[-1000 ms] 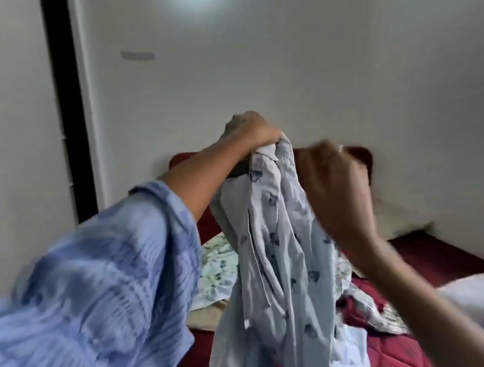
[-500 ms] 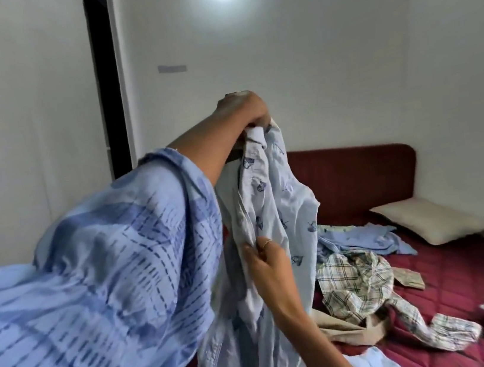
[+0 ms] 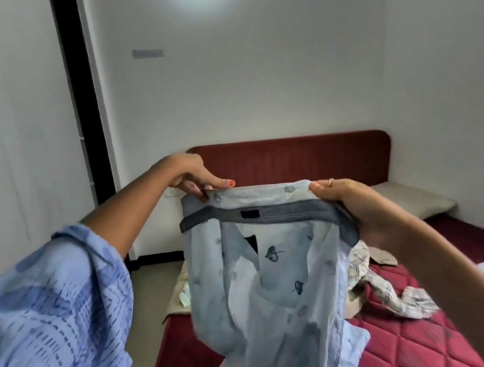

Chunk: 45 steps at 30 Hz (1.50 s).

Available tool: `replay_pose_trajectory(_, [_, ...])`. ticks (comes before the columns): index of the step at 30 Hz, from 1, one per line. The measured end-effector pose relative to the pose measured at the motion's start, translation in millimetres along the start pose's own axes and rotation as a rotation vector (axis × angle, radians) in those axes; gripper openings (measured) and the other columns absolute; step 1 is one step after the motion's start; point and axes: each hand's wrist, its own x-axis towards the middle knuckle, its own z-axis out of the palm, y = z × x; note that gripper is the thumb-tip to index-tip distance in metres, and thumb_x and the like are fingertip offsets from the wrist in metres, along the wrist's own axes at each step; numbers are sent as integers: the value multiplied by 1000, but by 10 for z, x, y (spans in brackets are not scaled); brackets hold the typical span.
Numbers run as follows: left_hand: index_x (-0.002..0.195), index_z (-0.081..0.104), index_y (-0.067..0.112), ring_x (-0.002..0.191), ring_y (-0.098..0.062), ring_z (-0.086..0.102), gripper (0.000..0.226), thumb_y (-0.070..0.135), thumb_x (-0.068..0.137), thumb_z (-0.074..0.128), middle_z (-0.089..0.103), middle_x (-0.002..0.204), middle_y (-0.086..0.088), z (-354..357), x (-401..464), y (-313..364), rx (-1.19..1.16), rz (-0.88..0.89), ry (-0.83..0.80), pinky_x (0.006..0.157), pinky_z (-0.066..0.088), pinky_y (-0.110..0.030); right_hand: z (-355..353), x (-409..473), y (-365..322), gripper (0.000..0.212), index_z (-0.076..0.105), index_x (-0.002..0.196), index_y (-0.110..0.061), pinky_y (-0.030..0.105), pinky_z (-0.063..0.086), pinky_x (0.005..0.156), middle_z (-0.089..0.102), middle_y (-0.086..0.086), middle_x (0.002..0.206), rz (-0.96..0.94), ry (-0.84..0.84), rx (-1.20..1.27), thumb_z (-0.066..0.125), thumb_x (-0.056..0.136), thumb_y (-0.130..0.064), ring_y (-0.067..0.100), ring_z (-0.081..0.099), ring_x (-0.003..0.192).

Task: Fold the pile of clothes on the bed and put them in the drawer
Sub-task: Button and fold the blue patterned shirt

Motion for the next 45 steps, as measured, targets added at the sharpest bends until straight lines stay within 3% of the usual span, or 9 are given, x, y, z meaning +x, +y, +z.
replay_pose_trajectory(3, [80, 72, 10, 64, -13, 60, 70, 76, 62, 62, 66, 64, 4, 337, 35, -153, 172, 217, -49, 70, 50, -28, -216, 18, -11, 36, 67, 107, 2, 38, 55, 80, 70, 20, 99, 74, 38, -65, 49, 98, -28, 28, 67, 82])
replay_pose_trajectory(8, [66, 56, 19, 73, -14, 52, 34, 44, 88, 63, 54, 74, 4, 1022, 47, -348, 273, 619, 44, 57, 31, -11, -581, -90, 182, 43, 65, 117, -1, 39, 50, 96, 69, 18, 111, 210, 87, -103, 58, 90, -34, 29, 65, 103])
replay_pose_trajectory(11, [71, 55, 29, 80, 0, 48, 35, 63, 82, 54, 48, 87, 13, 1393, -96, -501, 82, 766, -66, 73, 34, -8, -793, -323, 443, 38, 65, 115, 1, 36, 54, 87, 68, 21, 111, 293, 16, -81, 58, 86, -22, 29, 67, 96])
replay_pose_trajectory(16, [78, 61, 28, 63, -4, 46, 52, 75, 81, 39, 51, 67, 10, 1915, -560, -806, -72, 737, -383, 62, 39, -25, -1021, -973, 1037, 15, 66, 70, -9, 24, 51, 60, 64, 9, 76, 459, -185, -137, 63, 83, -16, 16, 61, 67])
replay_pose_trajectory(26, [69, 51, 34, 67, -16, 37, 42, 72, 84, 44, 41, 73, 3, 3077, -1571, -1721, -282, 460, -1024, 67, 36, -33, -647, -2087, 2184, 23, 72, 83, -4, 19, 46, 55, 69, 4, 76, 973, -420, -118, 57, 94, -18, 7, 61, 62])
replay_pose_trajectory(33, [101, 49, 45, 68, -9, 41, 7, 41, 95, 51, 52, 77, 7, 3556, -2187, -2055, -369, 270, -1062, 69, 36, -23, -352, -2410, 2643, 21, 50, 75, -37, 14, 39, 62, 54, -12, 65, 774, -854, -785, 58, 93, -30, -2, 46, 58])
replay_pose_trajectory(37, [93, 52, 37, 83, -4, 56, 28, 12, 101, 43, 60, 88, 22, 3606, -2333, -2037, -352, 290, -954, 84, 43, -21, -228, -2525, 2691, 24, 44, 76, -35, 12, 40, 67, 53, -16, 74, 574, -860, -932, 56, 91, -21, -1, 48, 68])
replay_pose_trajectory(42, [95, 55, 34, 91, -8, 59, 4, 36, 96, 52, 62, 97, 18, 3597, -2435, -2025, -223, 286, -990, 92, 46, -34, -153, -2651, 2714, 15, 57, 92, -28, 28, 44, 89, 44, -18, 107, 391, -941, -1114, 42, 93, -27, 9, 51, 102])
replay_pose_trajectory(45, [98, 43, 36, 79, 1, 50, 39, 66, 80, 58, 52, 86, 19, 3609, -2468, -1941, 138, 447, -947, 75, 41, -21, -90, -2726, 2689, 43, 58, 94, -25, 35, 48, 90, 50, -7, 110, 267, -937, -1251, 40, 86, -63, 16, 54, 102])
